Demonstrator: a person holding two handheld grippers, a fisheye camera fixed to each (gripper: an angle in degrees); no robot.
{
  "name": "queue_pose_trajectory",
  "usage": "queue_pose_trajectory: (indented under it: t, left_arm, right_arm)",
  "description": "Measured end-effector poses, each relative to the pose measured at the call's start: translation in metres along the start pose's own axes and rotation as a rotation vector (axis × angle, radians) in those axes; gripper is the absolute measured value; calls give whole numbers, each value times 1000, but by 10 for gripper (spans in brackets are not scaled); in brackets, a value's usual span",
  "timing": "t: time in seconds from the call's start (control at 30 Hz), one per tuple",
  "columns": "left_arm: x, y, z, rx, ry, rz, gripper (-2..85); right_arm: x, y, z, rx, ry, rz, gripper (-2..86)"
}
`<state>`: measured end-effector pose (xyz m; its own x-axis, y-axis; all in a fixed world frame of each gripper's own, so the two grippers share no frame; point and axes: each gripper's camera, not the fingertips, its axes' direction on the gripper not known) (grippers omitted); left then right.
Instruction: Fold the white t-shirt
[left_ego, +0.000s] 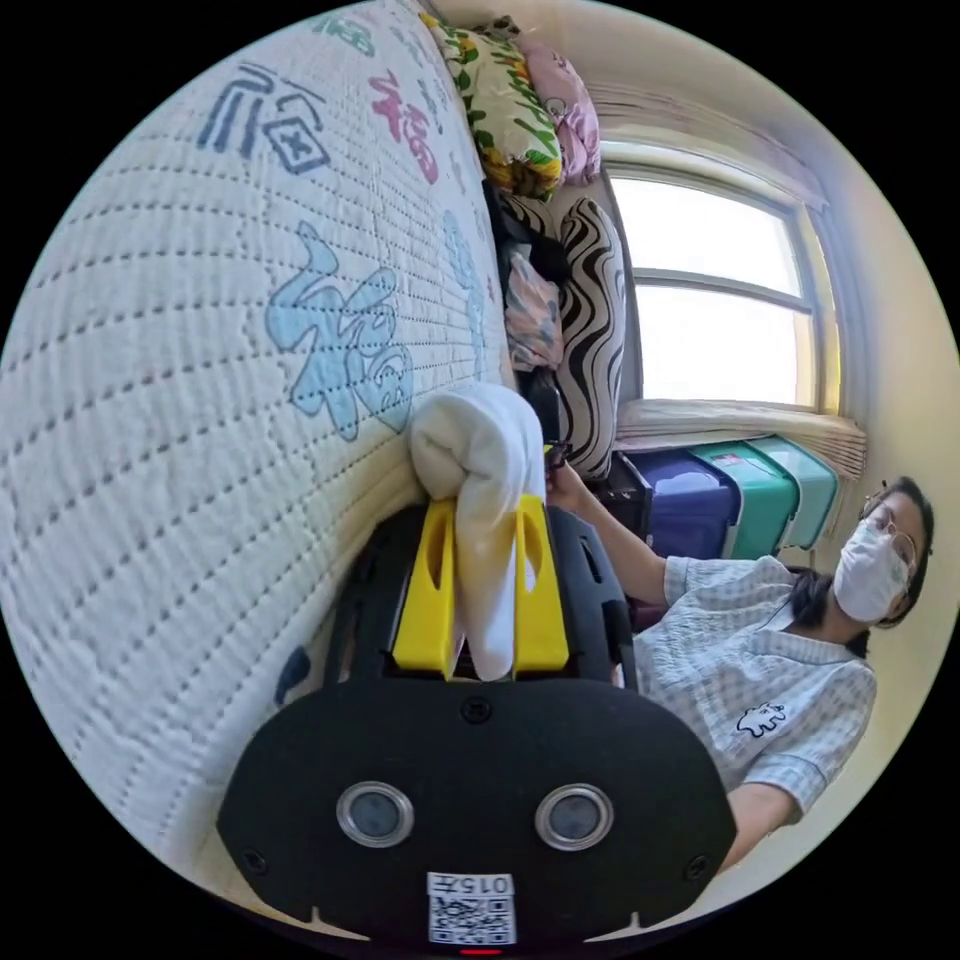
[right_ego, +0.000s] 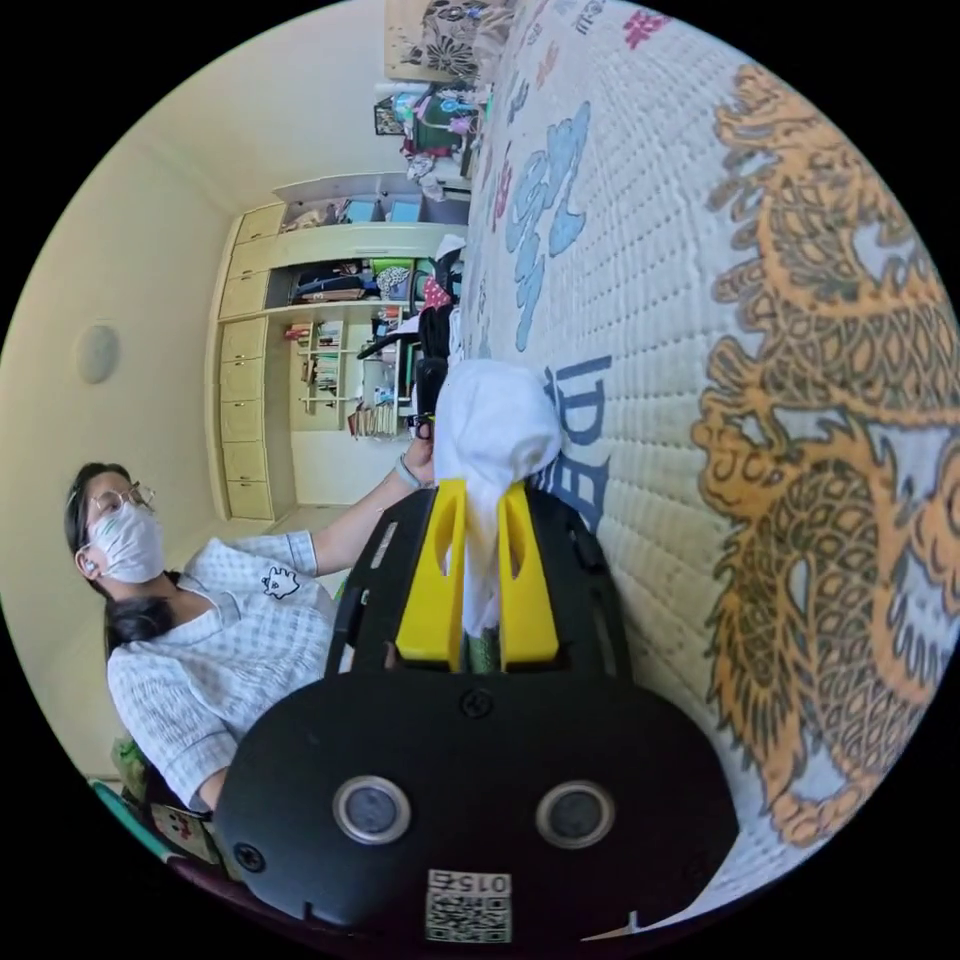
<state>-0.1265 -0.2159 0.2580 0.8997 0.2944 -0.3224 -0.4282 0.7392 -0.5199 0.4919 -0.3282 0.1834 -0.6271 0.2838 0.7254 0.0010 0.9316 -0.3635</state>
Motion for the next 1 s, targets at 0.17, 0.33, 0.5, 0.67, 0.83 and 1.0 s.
queue_pose_trajectory:
  t: [0.17, 0.33, 0.5, 0.67, 0.83, 1.0]
  left_arm:
    - [42, 27, -45, 51, 32, 29, 37]
    - [113, 85, -151, 174, 7, 112, 30]
    - [187, 176, -302, 329, -200, 103, 29]
    - [239, 277, -434, 467, -445, -56, 30]
    - [225, 328, -484, 537, -556, -267, 31]
    - [200, 344, -483, 531, -646, -370, 40]
  right_arm:
    - [-1, -5, 18, 15, 77, -42, 25]
    - [-40, -52, 110, -71, 43, -208, 11]
    - [-74, -120, 262, -174, -56, -347, 7]
    - [-85, -180, 434, -302, -95, -384, 5]
    - [-64, -211, 572, -352, 10, -368, 5]
    - [-19, -220, 635, -373, 128, -298, 10]
